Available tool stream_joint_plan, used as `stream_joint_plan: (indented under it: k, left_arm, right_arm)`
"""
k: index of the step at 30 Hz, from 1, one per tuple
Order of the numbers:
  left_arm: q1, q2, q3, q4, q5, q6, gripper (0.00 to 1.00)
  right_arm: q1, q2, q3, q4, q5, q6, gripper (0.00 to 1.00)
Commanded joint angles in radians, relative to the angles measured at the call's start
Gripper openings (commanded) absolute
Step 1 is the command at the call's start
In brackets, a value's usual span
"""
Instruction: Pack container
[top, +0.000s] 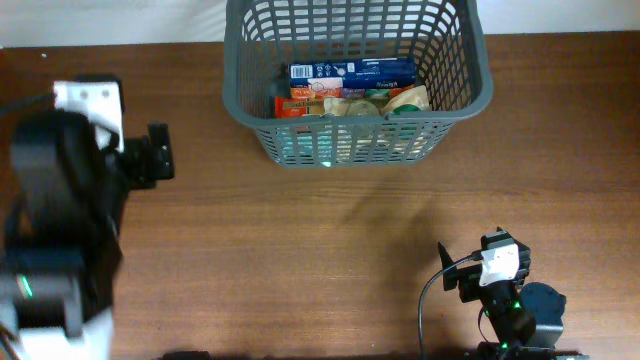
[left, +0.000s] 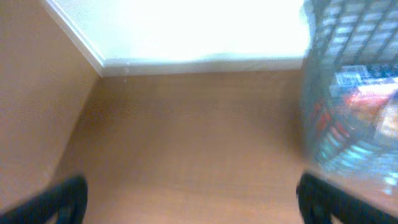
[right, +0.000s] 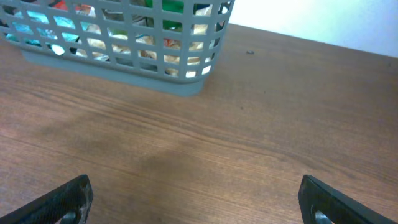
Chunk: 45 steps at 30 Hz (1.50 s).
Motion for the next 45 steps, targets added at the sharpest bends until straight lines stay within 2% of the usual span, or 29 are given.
stream_joint_plan:
  k: [1, 4, 7, 14, 17, 25, 32, 45]
  left_arm:
    - [0.002, -0.209, -0.318, 0.259, 0.222, -0.011, 0.99]
    - [0.002, -0.388, -0.573, 0.482, 0.310, -0.011, 0.99]
    - [0.002, -0.552, -0.798, 0.594, 0.317, -0.011, 0.99]
    - [0.002, -0.914, -1.201, 0.659, 0.332, -0.011, 0.99]
    - [0.002, -1.008, -1.297, 0.673, 0.350, -0.011, 0.99]
    - [0.002, -1.077, -1.434, 0.681, 0.354, -0.011, 0.99]
    - [0.034, -1.077, -1.471, 0.786, 0.358, -0.011, 0.99]
    - [0.035, -1.076, -1.471, 0.785, 0.357, -0.011, 0.99]
  right_arm:
    - [-0.006, -0.011, -0.007, 0.000, -0.013, 0.008, 0.99]
    - [-0.006, -0.011, -0.007, 0.000, -0.013, 0.008, 0.99]
    - [-0.006, -0.011, -0.007, 0.000, -0.013, 0.008, 0.99]
    - [-0.006, -0.011, -0.007, 0.000, -0.013, 0.008, 0.99]
    - [-0.006, -0.011, -0.007, 0.000, -0.013, 0.008, 0.99]
    - [-0.006, -0.011, -0.007, 0.000, -0.013, 0.008, 0.99]
    - [-0.006, -0.011, -0.007, 0.000, -0.013, 0.008, 0.99]
    - [-0.006, -0.011, -0.007, 0.000, -0.013, 0.008, 0.99]
